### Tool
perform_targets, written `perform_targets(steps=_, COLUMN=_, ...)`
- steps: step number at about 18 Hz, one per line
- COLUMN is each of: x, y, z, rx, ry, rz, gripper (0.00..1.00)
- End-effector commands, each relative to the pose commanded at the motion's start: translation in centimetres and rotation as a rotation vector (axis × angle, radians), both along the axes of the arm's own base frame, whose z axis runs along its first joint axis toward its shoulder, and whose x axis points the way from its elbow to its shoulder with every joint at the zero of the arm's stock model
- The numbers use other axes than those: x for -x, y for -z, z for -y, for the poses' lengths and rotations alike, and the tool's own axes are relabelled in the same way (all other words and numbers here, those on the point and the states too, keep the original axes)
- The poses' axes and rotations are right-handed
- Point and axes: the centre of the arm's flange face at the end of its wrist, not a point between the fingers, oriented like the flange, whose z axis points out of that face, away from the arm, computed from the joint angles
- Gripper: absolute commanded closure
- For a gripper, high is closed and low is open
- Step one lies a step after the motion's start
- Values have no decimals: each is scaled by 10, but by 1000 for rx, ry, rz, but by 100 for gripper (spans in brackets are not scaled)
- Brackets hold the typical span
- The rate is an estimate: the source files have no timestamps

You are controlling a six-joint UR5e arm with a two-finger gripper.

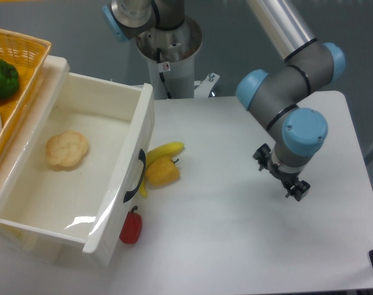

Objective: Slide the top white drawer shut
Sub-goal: 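Move the gripper toward the front face of the open white drawer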

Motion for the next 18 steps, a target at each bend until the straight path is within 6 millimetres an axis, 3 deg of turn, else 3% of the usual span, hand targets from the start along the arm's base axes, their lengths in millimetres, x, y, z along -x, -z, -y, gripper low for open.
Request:
perform_targets(steps=1, x=-6, y=1, z=-7, rx=-1, ry=-2, rz=-1, gripper=6)
perform_targets(steps=4, x=-24, y=4, z=-16, rx=-15, ry=16, rz=22, gripper=38)
perform_targets(steps=7, x=-38, y=2, z=-18, rx=-73, ry=-52, rz=66, gripper=62)
perform_targets(steps=11, x=-53, y=-15, z=-26, rx=-182, ry=-161, rz=140, gripper=83)
perform_targets(steps=18, x=-79, y=-25, z=-26, rx=-211, ry=-235, rz=342, gripper=87)
